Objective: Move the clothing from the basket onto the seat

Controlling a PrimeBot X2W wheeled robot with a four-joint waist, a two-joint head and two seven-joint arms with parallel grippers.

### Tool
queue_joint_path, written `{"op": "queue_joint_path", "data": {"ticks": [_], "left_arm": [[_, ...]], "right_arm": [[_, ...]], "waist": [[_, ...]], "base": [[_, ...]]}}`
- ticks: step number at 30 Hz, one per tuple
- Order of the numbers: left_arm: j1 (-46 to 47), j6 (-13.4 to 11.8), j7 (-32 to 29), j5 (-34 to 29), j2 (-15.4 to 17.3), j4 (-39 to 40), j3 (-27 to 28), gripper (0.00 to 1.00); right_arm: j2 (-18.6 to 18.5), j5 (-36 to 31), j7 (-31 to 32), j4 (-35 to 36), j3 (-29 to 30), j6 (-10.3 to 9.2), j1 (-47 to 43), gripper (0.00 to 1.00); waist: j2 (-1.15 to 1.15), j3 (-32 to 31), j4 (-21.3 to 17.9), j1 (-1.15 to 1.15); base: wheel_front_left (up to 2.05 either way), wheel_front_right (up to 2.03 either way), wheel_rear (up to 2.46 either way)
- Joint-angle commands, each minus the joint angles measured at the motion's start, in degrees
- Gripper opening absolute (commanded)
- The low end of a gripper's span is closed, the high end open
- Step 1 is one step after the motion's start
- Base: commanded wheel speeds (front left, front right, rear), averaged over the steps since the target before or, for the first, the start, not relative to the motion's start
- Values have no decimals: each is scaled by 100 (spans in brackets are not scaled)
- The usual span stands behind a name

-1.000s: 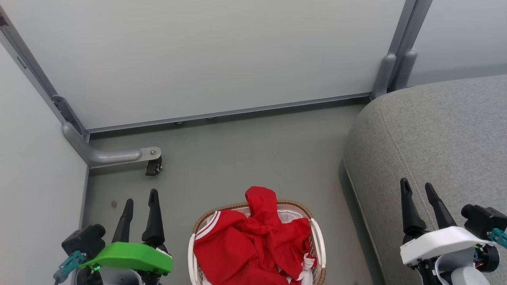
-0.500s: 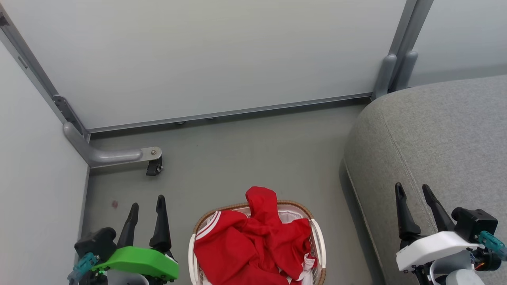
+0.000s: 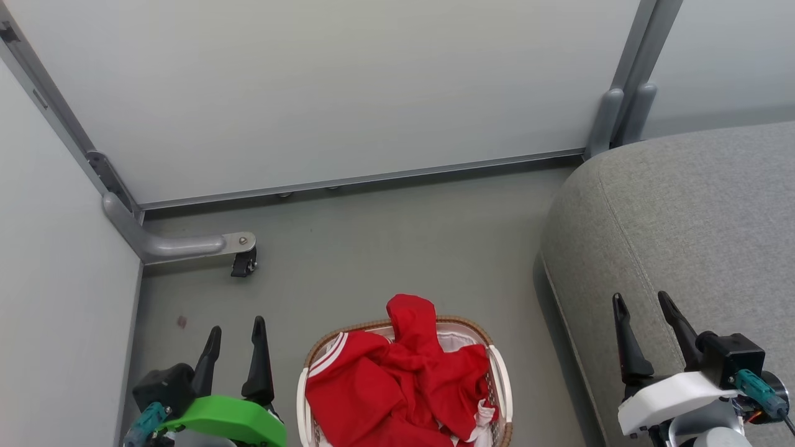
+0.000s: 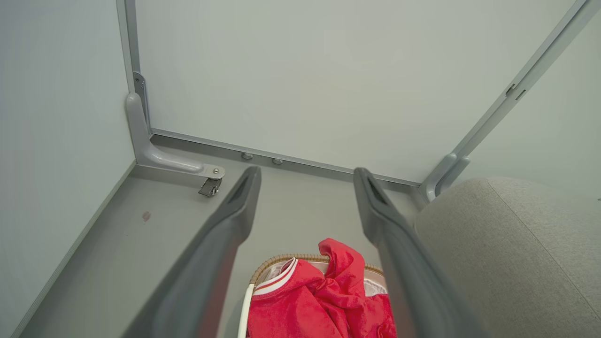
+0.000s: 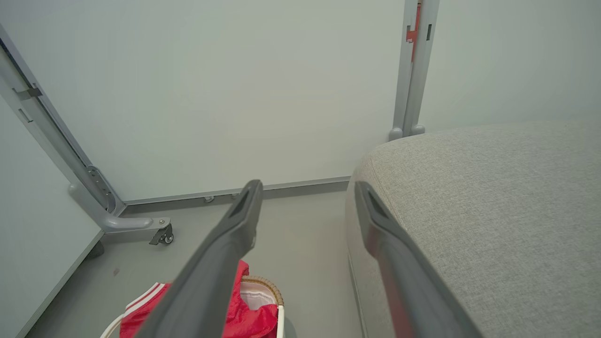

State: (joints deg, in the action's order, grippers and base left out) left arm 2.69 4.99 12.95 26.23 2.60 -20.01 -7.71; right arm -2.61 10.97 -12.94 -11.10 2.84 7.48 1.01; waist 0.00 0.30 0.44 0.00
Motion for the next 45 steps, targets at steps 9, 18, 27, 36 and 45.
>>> {"op": "queue_joint_path", "data": {"ticks": [9, 18, 27, 36, 45], "left_arm": [[-61, -42, 136, -392, 43, -95, -69, 100], [-44, -69, 232, -655, 47, -164, -107, 100], [-22, -57, 222, -654, 46, -206, -86, 100], [-22, -58, 222, -677, 46, -214, -106, 100], [65, -54, 222, -708, 46, -156, -120, 100]], "right_arm": [[-39, -497, -143, 11, -31, 2, -64, 100], [-43, -869, -234, -7, -44, 2, -67, 100], [-41, -885, -236, -20, -57, 2, -72, 100], [-41, -871, -236, -9, -51, 2, -55, 100], [-41, -851, -235, 91, -39, 2, 8, 100]], "waist": [[0, 10, 9, 0], [0, 23, 9, 0], [0, 38, 11, 0], [0, 61, 4, 0], [0, 255, -6, 0]], "base": [[0, 0, 0], [0, 0, 0], [0, 0, 0], [0, 0, 0], [0, 0, 0]]}}
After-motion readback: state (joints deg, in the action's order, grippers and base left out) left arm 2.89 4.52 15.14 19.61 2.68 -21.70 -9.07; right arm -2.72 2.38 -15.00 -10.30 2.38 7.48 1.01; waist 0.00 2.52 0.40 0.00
